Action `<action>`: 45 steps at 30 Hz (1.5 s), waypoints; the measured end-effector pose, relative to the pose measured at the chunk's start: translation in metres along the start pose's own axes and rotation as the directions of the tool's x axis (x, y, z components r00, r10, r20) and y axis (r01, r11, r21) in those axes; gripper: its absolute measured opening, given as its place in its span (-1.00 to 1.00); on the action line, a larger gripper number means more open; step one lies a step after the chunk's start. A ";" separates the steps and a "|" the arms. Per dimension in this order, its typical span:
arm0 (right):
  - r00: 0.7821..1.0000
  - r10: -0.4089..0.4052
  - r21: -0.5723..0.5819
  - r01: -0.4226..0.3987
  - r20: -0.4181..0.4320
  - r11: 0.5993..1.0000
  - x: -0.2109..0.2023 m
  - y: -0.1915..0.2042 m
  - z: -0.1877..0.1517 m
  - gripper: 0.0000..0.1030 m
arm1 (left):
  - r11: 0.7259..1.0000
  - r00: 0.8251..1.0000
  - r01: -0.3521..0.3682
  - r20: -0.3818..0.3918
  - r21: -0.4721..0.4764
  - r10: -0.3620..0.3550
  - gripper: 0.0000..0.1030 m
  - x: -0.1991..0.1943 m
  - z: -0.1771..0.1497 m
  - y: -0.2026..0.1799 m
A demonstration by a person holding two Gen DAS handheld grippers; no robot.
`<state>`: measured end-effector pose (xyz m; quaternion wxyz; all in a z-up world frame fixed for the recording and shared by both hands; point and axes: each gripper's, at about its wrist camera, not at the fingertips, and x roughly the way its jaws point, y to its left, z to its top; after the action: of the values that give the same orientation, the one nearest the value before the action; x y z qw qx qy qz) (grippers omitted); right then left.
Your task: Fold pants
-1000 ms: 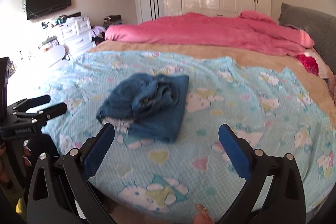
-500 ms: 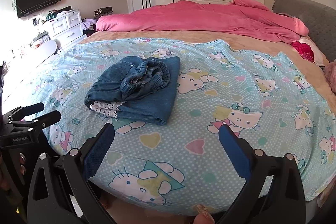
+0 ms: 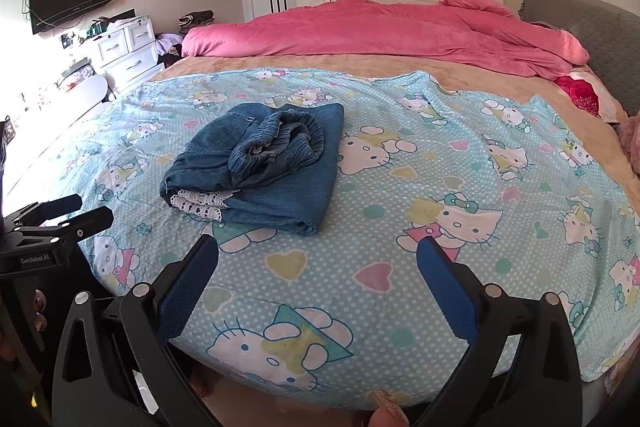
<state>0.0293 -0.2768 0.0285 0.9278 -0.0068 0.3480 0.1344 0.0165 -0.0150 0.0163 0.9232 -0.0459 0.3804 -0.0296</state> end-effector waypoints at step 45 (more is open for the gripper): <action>0.999 -0.036 0.004 0.036 -0.025 0.999 0.005 -0.004 -0.006 0.92 | 1.000 0.999 -0.027 -0.038 0.006 0.027 0.82 0.009 -0.001 0.002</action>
<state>0.0298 -0.2800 0.0202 0.9256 -0.0126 0.3598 0.1167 0.0217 -0.0138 0.0090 0.9163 -0.0378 0.3983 -0.0190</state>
